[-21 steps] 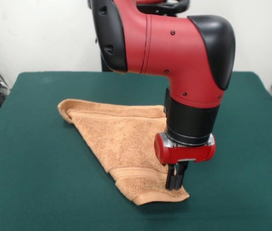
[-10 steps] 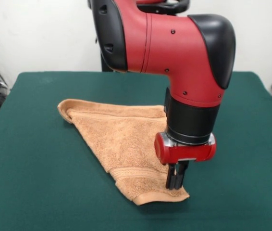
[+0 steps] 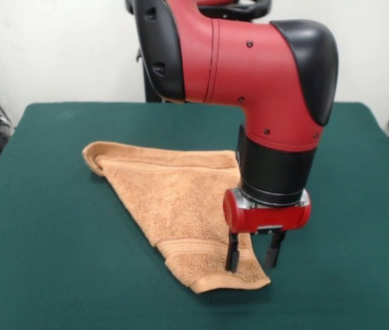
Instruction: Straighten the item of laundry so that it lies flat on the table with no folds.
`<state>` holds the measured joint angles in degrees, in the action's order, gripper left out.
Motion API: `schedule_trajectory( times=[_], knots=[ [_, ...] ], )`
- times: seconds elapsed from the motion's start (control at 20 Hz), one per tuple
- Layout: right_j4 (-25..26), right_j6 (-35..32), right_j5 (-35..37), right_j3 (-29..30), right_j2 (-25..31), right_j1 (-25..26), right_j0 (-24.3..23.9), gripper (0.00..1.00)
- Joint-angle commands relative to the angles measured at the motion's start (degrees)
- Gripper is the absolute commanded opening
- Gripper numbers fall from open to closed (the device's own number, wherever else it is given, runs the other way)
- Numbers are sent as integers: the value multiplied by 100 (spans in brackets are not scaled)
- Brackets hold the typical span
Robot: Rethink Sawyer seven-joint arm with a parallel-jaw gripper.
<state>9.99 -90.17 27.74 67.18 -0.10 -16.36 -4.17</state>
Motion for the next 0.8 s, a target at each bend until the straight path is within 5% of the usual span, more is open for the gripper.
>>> schedule_trajectory(
  times=[0.05,0.8],
  knots=[
    [9,-945,-521,779,337,-9,88,100],
    [-16,-950,-545,281,166,370,126,100]
  ],
)
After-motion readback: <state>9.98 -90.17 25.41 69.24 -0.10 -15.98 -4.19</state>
